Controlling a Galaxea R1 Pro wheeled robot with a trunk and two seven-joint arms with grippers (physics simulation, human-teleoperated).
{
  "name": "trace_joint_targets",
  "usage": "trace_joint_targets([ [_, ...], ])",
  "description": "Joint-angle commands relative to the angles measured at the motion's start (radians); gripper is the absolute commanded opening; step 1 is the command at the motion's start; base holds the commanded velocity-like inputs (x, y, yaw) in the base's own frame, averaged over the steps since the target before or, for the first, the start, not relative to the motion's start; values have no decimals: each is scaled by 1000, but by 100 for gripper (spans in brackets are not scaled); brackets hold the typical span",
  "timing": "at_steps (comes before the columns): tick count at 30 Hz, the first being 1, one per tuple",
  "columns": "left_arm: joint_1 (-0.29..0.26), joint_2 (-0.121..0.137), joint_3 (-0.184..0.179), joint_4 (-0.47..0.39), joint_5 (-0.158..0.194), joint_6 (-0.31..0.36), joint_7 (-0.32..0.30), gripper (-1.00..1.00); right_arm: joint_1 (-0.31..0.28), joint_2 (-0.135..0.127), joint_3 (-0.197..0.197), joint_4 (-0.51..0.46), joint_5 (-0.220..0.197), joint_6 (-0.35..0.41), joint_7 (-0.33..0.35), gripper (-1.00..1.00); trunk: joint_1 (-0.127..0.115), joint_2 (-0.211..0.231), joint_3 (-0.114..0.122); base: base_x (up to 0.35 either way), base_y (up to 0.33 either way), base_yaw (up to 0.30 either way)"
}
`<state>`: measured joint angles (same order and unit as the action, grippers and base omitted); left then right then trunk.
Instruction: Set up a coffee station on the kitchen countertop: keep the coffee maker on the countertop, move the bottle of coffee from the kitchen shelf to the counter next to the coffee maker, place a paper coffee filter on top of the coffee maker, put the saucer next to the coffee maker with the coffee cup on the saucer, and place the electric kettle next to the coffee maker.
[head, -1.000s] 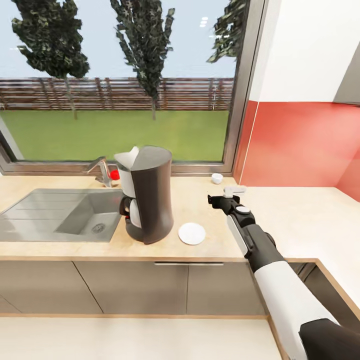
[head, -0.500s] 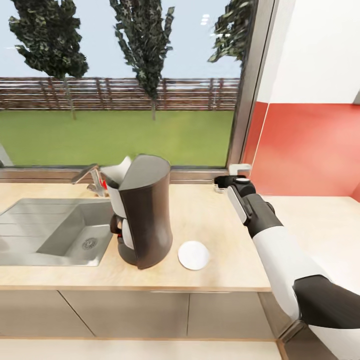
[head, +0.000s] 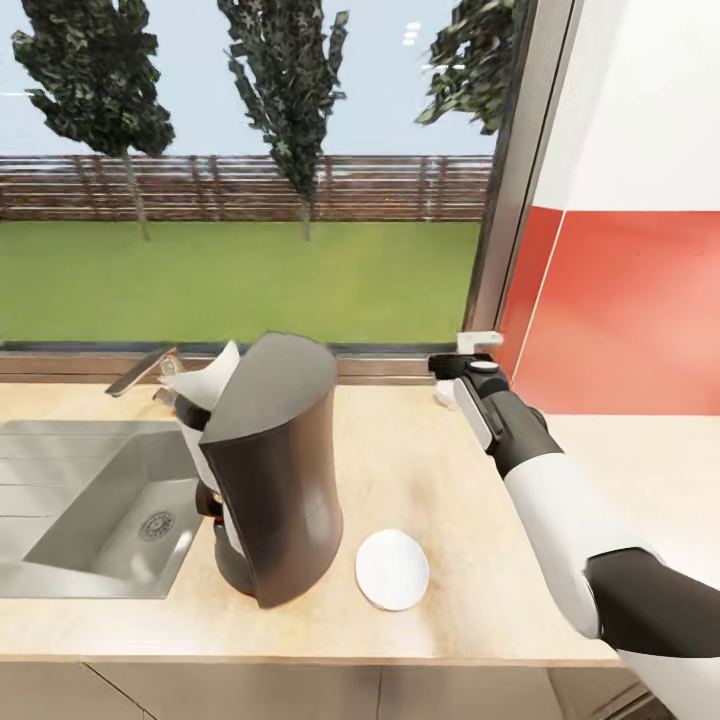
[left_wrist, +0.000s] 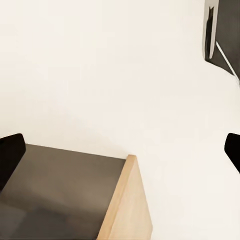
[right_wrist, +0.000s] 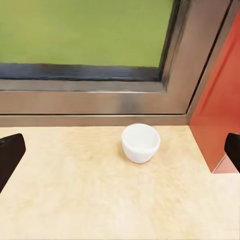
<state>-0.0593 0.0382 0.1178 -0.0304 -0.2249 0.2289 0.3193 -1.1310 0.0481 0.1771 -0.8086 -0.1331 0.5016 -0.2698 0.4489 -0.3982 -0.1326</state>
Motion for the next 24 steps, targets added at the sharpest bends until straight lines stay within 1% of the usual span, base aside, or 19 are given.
trace_joint_targets([
  [1,4,-1,8,-2,-11,6,1,100,-1,-1,4,0,-10,3,-9,100,1,-2,-2,337,0,0],
  [5,19,0,8,-2,-11,10,1,100,-1,-1,4,22,-11,3,-9,100,1,-2,-2,225,0,0],
  [6,24,-1,7,-2,-12,12,1,100,-1,-1,4,44,-11,3,-9,100,1,-2,-2,24,0,0],
  [16,28,-1,7,-2,-13,12,2,100,0,-2,2,52,-11,3,-9,100,1,-2,-2,12,-3,0],
  [24,30,-4,7,-2,-13,13,2,100,1,-1,2,70,-12,3,-8,100,1,-2,-2,202,-136,0],
])
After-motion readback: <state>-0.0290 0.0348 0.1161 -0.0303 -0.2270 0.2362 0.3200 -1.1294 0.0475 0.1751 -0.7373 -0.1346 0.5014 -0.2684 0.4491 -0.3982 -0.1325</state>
